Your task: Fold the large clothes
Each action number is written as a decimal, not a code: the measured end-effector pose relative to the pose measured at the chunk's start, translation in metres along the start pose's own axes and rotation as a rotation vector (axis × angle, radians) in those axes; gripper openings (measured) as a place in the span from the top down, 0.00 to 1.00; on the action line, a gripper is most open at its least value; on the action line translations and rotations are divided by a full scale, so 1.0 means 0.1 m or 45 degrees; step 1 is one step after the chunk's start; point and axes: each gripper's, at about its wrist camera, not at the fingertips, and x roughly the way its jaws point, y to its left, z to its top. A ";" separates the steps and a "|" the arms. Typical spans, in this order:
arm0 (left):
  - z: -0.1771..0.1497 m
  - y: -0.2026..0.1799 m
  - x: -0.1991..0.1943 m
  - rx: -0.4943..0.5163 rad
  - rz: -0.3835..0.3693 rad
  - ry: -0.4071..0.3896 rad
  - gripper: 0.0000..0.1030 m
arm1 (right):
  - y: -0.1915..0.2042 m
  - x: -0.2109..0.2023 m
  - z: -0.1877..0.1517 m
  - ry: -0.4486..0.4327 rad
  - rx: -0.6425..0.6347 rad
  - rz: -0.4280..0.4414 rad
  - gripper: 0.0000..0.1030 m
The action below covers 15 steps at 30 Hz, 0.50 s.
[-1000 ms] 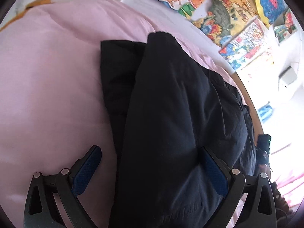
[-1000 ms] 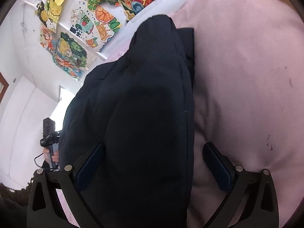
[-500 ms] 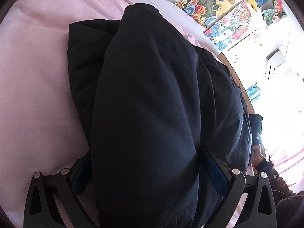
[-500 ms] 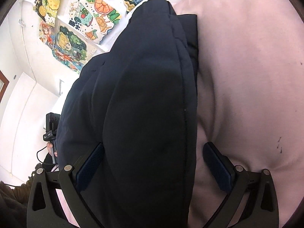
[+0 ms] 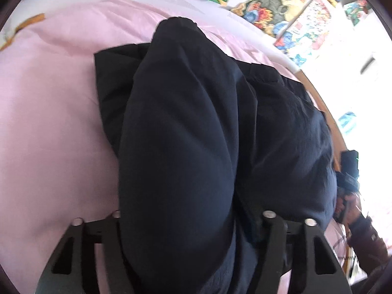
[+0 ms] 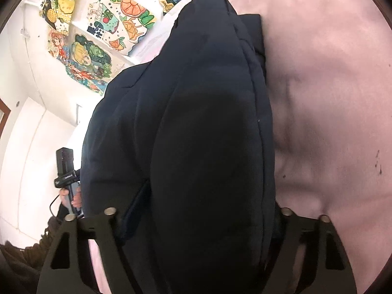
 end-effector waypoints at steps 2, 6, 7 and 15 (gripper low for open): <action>0.01 -0.09 -0.06 -0.037 0.052 -0.009 0.61 | 0.05 -0.03 -0.02 -0.027 -0.014 -0.034 0.41; 0.00 -0.46 -0.26 0.028 0.224 -0.033 0.76 | 0.22 -0.11 -0.05 -0.079 -0.040 -0.134 0.59; -0.01 -0.54 -0.31 0.045 0.261 -0.030 0.77 | 0.26 -0.16 -0.06 -0.095 -0.060 -0.165 0.64; -0.01 -0.99 -1.09 0.050 0.371 -0.041 0.82 | 0.92 -0.66 -0.12 -0.088 -0.184 -0.351 0.79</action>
